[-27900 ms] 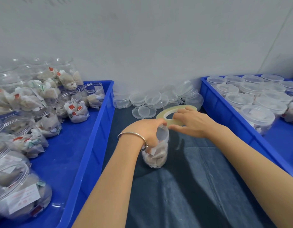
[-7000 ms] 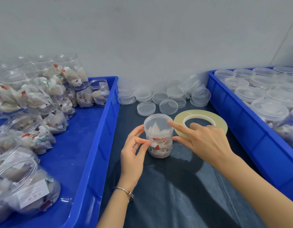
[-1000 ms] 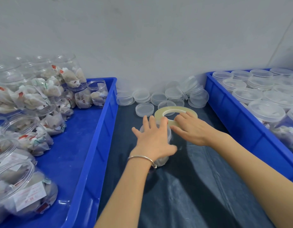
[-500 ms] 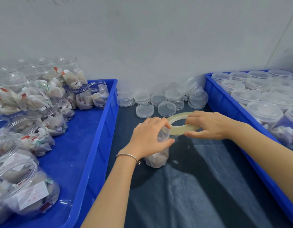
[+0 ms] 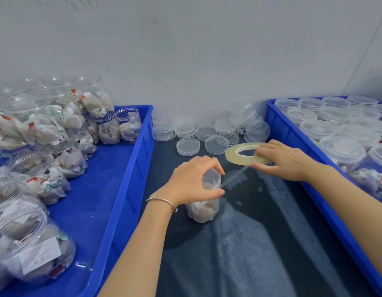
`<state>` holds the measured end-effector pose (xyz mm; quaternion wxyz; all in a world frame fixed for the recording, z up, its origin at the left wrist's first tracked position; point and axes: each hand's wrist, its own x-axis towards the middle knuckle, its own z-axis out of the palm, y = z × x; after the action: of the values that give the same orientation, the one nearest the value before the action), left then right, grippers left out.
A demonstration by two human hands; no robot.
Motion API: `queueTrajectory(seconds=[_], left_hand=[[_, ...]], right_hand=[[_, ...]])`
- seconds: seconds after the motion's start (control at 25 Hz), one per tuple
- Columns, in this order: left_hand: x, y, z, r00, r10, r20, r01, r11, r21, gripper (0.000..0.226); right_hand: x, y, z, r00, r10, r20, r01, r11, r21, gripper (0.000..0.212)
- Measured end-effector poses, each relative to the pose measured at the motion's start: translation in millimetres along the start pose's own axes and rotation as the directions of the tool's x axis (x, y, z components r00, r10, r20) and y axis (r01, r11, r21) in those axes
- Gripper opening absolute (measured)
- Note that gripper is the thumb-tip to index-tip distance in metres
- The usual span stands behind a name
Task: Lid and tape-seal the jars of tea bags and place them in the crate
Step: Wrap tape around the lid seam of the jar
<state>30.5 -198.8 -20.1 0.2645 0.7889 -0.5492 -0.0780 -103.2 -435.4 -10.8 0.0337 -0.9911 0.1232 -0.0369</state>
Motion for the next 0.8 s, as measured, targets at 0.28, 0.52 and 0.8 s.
queueTrajectory(seconds=[0.28, 0.52, 0.8], left_hand=[[-5.8, 9.8, 2.9, 0.955, -0.257, 0.15, 0.238, 0.962, 0.135, 0.059], [-2.3, 30.0, -1.1, 0.881, -0.439, 0.176, 0.392, 0.885, 0.25, 0.055], [-1.0, 26.7, -27.5, 0.864, -0.386, 0.323, 0.319, 0.916, 0.243, 0.066]], right_hand=[[27.4, -29.6, 19.1, 0.992, 0.067, -0.105, -0.05, 0.986, 0.159, 0.04], [21.0, -34.3, 18.2, 0.99, 0.05, -0.13, -0.034, 0.992, 0.124, 0.039], [21.3, -62.5, 22.7, 0.994, 0.032, -0.109, -0.023, 0.996, 0.091, 0.036]])
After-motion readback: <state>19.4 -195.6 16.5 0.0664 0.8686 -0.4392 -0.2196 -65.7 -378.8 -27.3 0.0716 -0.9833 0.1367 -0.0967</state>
